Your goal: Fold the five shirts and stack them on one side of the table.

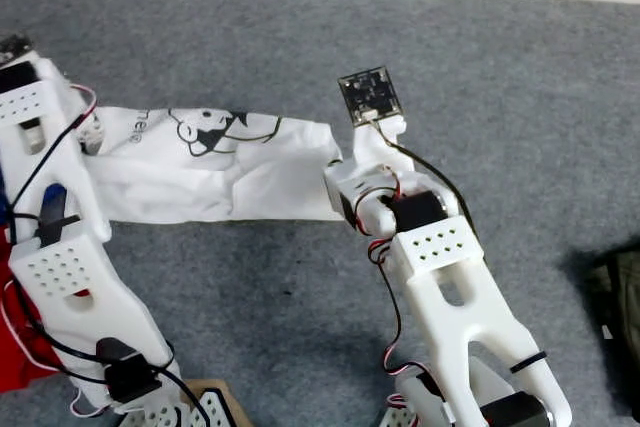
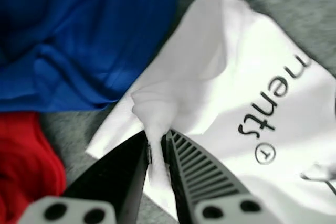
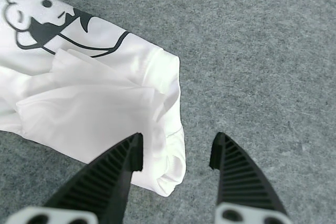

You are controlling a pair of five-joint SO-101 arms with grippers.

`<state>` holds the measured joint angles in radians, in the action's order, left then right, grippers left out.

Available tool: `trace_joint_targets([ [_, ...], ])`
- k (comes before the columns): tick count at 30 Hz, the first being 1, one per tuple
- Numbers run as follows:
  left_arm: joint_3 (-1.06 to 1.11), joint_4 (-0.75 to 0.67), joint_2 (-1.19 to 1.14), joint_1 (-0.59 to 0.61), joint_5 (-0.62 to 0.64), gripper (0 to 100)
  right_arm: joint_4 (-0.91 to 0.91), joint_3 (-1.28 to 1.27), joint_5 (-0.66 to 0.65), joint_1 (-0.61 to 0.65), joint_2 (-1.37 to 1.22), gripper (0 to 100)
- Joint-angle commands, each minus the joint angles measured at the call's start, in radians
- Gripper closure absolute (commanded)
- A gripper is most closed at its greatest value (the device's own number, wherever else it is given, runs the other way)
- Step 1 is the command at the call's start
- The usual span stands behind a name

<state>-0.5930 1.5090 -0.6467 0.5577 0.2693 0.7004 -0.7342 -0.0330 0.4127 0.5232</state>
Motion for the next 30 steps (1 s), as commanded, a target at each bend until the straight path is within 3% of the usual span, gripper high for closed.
trace_joint_targets([
  [1,-0.038,0.018,0.074,0.056,-0.003,97,-0.018,0.002,0.003,0.018,0.033,77.8],
  [6,-0.038,0.025,0.079,0.077,-0.121,90,-0.018,0.002,0.003,0.018,0.033,77.8],
  [12,-0.038,0.106,0.079,0.071,-0.121,77,-0.018,0.002,0.003,0.018,0.031,77.8],
  [30,-0.038,0.235,0.082,0.091,-0.127,77,-0.018,0.004,0.003,0.018,0.031,77.8],
])
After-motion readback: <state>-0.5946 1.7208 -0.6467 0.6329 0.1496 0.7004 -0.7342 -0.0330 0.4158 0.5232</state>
